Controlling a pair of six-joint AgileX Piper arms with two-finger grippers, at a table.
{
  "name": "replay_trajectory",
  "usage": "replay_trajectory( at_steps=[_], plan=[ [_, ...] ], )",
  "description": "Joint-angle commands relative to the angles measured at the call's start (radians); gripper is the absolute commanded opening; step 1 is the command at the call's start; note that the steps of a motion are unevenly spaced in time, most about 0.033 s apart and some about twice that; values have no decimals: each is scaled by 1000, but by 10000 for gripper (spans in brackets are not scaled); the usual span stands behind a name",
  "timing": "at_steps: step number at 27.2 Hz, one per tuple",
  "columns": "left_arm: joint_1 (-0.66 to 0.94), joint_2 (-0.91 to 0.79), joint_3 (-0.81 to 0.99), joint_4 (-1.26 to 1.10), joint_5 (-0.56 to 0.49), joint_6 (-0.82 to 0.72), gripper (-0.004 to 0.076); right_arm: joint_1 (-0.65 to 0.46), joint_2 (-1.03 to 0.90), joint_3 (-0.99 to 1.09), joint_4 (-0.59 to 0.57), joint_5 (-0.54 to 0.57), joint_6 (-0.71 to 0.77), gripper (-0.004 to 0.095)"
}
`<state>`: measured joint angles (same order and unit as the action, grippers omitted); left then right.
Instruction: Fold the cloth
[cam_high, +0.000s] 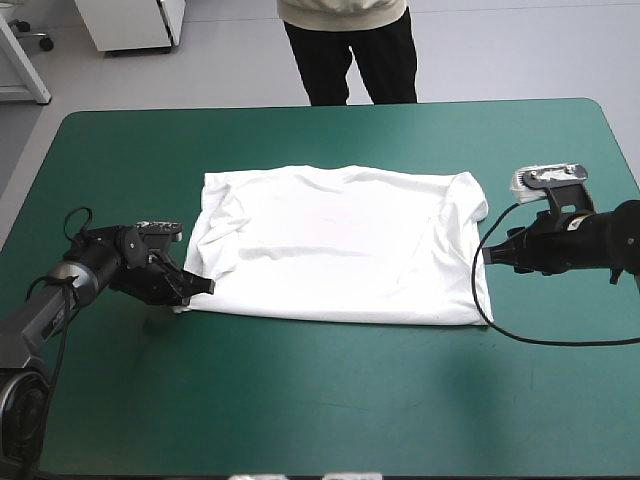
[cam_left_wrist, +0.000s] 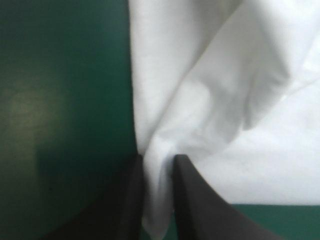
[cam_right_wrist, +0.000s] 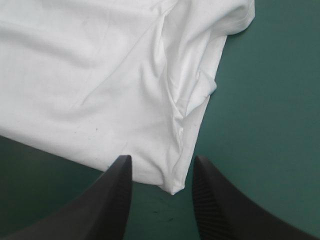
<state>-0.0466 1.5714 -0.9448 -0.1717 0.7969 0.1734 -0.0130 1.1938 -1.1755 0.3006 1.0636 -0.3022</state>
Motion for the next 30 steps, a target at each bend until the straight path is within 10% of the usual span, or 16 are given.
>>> replay_trajectory(
  at_steps=[1, 24, 30],
  plan=[
    [-11, -3, -3, -16, 19, 23, -7, -7, -25, -22, -8, 3, -8, 368],
    [-11, -3, -3, -23, 22, 40, -9, 8, 302, 156, 29, -89, -27, 500],
    [-11, -3, -3, -21, 27, 40, -9, 135, 407, 156, -120, -93, 93, 491]
  ],
)
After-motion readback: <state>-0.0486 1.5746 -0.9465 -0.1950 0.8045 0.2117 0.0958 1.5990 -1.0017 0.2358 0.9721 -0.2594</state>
